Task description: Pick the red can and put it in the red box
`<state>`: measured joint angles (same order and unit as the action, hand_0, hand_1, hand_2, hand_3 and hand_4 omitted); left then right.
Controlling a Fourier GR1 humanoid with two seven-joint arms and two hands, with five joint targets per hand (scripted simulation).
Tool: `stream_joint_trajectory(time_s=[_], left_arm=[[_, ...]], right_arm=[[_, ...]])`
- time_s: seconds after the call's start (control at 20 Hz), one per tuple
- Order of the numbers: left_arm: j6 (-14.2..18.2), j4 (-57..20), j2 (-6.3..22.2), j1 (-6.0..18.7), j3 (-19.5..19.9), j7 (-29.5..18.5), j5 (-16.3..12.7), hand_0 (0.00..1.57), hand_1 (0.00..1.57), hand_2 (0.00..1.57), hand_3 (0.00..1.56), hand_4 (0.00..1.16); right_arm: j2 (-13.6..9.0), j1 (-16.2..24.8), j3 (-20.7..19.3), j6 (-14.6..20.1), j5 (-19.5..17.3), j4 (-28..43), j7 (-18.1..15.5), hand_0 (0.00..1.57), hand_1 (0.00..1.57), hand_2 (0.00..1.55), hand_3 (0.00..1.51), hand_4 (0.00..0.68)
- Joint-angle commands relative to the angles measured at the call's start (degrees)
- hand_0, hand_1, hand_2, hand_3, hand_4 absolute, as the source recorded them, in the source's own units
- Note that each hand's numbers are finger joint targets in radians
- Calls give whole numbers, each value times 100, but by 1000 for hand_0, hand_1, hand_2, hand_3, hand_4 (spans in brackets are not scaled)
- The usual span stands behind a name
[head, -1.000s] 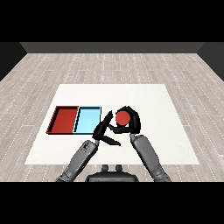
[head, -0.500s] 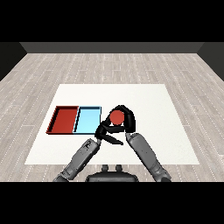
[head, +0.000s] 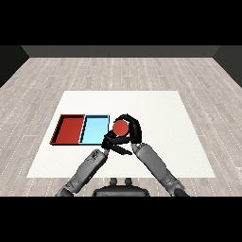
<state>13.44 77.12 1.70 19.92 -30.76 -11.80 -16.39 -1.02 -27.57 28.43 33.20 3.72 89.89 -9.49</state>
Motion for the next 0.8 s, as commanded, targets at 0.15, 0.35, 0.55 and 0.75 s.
stream_joint_trajectory(time_s=[0.15, 0.35, 0.55, 0.75], left_arm=[[1162, -113, -164, 84, 137, -404, -306, 1571, 1571, 1571, 1502, 1141], [1500, -3, -166, 483, 9, 255, -313, 1571, 1571, 1571, 1514, 1119], [1771, 181, -165, 537, -200, 589, -108, 1571, 1571, 1571, 1497, 1123], [1219, -117, -165, -26, 112, -142, -77, 1571, 1571, 1571, 1499, 1128]], right_arm=[[97, -84, 210, 154, 139, 168, 288, 1571, 1571, 1474, 1399, 630], [99, 11, -72, -178, 444, -165, -221, 1571, 1571, 1475, 1406, 625], [99, -91, 520, 401, 303, -147, -206, 1571, 1571, 1473, 1403, 632], [99, 12, 312, 291, 234, 26, -21, 1571, 1571, 1467, 1395, 631]])
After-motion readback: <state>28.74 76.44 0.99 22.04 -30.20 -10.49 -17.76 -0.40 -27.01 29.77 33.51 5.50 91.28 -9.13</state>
